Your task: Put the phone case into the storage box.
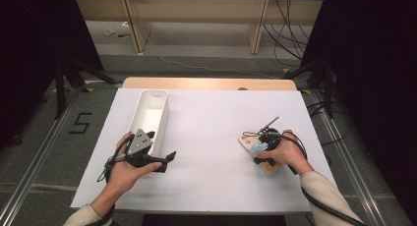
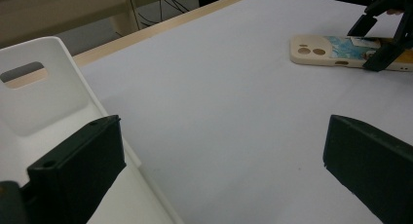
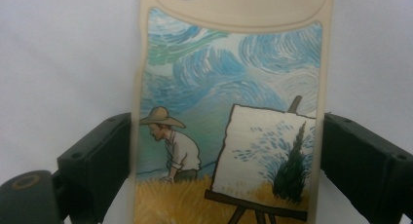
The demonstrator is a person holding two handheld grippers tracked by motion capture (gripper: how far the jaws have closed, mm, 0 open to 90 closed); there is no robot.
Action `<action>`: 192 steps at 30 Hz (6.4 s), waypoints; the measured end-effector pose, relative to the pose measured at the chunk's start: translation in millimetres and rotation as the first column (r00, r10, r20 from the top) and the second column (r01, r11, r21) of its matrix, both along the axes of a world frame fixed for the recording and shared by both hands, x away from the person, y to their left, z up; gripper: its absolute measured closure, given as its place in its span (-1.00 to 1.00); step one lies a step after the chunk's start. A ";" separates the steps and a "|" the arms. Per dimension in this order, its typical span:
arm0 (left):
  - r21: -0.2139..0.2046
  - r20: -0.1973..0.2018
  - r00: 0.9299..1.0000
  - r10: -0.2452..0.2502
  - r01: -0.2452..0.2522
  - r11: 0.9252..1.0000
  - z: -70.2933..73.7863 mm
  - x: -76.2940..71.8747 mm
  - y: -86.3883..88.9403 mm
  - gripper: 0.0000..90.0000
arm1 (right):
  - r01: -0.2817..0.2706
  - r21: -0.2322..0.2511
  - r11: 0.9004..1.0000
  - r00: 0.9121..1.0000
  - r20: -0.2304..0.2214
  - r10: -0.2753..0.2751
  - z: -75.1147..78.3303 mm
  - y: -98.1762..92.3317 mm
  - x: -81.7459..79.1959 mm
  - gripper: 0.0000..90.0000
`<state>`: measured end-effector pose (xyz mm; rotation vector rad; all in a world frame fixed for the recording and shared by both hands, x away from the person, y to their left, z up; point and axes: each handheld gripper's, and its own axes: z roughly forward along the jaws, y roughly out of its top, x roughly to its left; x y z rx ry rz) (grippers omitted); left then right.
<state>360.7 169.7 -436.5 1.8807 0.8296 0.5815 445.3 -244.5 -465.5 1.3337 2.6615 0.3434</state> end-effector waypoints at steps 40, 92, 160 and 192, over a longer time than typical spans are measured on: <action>-0.012 0.007 1.000 0.008 -0.008 1.000 1.4 -0.8 1.0 -0.97 | 0.022 0.068 0.997 0.998 0.057 -0.026 11.9 2.9 -6.6 -0.73; -0.096 0.004 1.000 0.009 -0.009 0.995 18.0 3.6 -6.4 -0.85 | -0.091 0.402 0.911 0.919 0.387 -0.079 28.6 14.3 -36.0 -0.73; -0.159 -0.131 0.971 -0.199 0.177 0.971 64.8 91.5 -156.4 -0.38 | -0.237 0.439 0.867 0.839 0.542 -0.044 36.4 46.6 -58.2 -0.73; -0.176 -0.173 0.969 -0.177 0.146 0.973 60.1 99.3 -167.7 -0.13 | -0.250 0.434 0.865 0.831 0.555 -0.039 37.1 49.6 -59.4 -0.73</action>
